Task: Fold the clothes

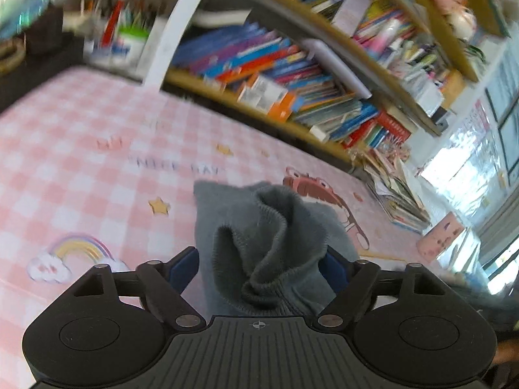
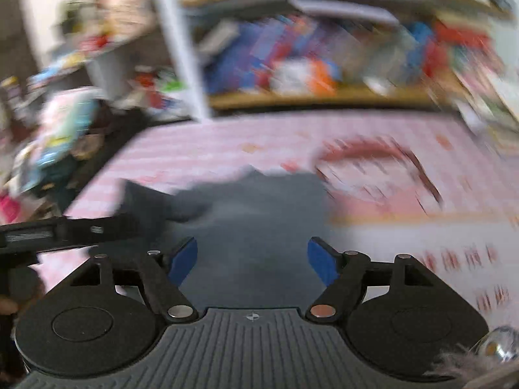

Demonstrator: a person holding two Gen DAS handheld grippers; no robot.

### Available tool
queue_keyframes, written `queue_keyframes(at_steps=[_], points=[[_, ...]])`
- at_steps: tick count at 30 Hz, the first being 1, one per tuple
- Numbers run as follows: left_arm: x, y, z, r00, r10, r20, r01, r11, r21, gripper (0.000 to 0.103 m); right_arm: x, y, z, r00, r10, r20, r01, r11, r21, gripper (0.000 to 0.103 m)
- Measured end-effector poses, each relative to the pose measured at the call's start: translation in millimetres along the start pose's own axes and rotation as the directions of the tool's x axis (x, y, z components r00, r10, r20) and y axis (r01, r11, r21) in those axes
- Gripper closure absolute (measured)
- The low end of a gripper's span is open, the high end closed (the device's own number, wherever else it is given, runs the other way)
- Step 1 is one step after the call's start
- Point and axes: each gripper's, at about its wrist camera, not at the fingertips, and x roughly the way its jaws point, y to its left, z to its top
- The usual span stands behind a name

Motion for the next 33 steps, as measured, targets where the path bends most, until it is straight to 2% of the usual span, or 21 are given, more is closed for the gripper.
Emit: queue_keyframes(at_steps=[1,2,4,6,7,8,9,10,13,14,17,19,20,22,24,25,27,28,31,32,33], points=[[0,0,2,1.0,-0.021,0.006,0.021,1.0,-0.012,0.072,3,-8,-2,1.0,-0.018,-0.021,0.019,0.999,0.038,0.03],[0,0,5,0.999,-0.041,0.012,0.041,0.999,-0.025,0.082,6,-16,-4,0.999,-0.034,-0.04,0.036,0.997,0.072,0.03],[-7,-1,8,0.994,-0.092,0.066,0.094,0.995,-0.024,0.086,10,-25,-8,0.997,-0.047,-0.065,0.054,0.992,0.111,0.03],[-19,2,9,0.975,-0.157,0.158,0.167,0.985,-0.05,0.087,12,-32,-11,0.995,-0.052,-0.082,0.063,0.989,0.136,0.03],[-19,6,8,0.975,-0.142,0.171,0.157,0.984,-0.081,0.087,13,-34,-12,0.995,-0.05,-0.086,0.062,0.988,0.138,0.03],[-15,13,6,0.985,-0.074,0.154,0.095,0.987,-0.128,0.087,13,-35,-13,0.995,-0.047,-0.091,0.06,0.989,0.139,0.03],[-5,23,2,0.995,0.006,0.103,0.012,0.985,-0.174,0.087,15,-34,-14,0.994,-0.042,-0.1,0.055,0.989,0.135,0.03],[6,33,-3,0.998,0.054,0.038,-0.045,0.977,-0.211,0.079,17,-33,-14,0.993,-0.037,-0.109,0.051,0.99,0.13,0.03],[18,58,-21,0.998,0.056,-0.008,-0.056,0.942,-0.332,0.059,25,-30,-16,0.99,-0.026,-0.14,0.042,0.993,0.113,0.03],[14,59,-20,0.999,0.047,0.004,-0.042,0.932,-0.361,0.056,25,-29,-17,0.989,-0.022,-0.143,0.037,0.993,0.108,0.03],[-1,57,-13,0.998,0.034,0.057,-0.011,0.932,-0.364,0.047,25,-29,-18,0.99,-0.008,-0.139,0.023,0.994,0.108,0.03],[-13,55,-15,0.994,0.021,0.108,0.02,0.932,-0.363,0.031,25,-30,-18,0.991,-0.001,-0.132,0.016,0.994,0.111,0.03],[-15,54,-17,0.994,0.008,0.113,0.033,0.931,-0.363,0.031,25,-30,-18,0.992,0.004,-0.129,0.011,0.994,0.113,0.03],[-11,54,-18,0.997,0.004,0.074,0.023,0.934,-0.358,0.032,27,-30,-17,0.992,0.01,-0.127,0.005,0.993,0.117,0.03],[0,56,-21,1.0,0.021,0.012,-0.016,0.936,-0.351,0.039,29,-30,-15,0.992,0.015,-0.128,0.0,0.993,0.119,0.03],[5,57,-23,1.0,0.021,-0.014,-0.025,0.934,-0.355,0.058,30,-30,-15,0.991,0.018,-0.129,-0.002,0.993,0.12,0.03],[11,62,-20,0.999,-0.028,-0.034,0.013,0.93,-0.366,0.076,32,-30,-13,0.991,0.022,-0.13,-0.006,0.993,0.121,0.03],[8,60,-18,0.999,-0.033,-0.018,0.025,0.938,-0.346,0.088,32,-30,-12,0.991,0.022,-0.133,-0.006,0.993,0.121,0.03],[-6,52,-12,0.997,-0.05,0.06,0.065,0.957,-0.284,0.089,34,-31,-11,0.991,0.022,-0.135,-0.006,0.992,0.124,0.03],[-8,52,-12,0.997,-0.043,0.068,0.061,0.958,-0.28,0.089,34,-31,-11,0.99,0.024,-0.136,-0.006,0.992,0.126,0.03],[-2,56,-14,0.999,-0.015,0.041,0.026,0.959,-0.283,0.089,35,-31,-11,0.99,0.024,-0.138,-0.007,0.992,0.127,0.03]])
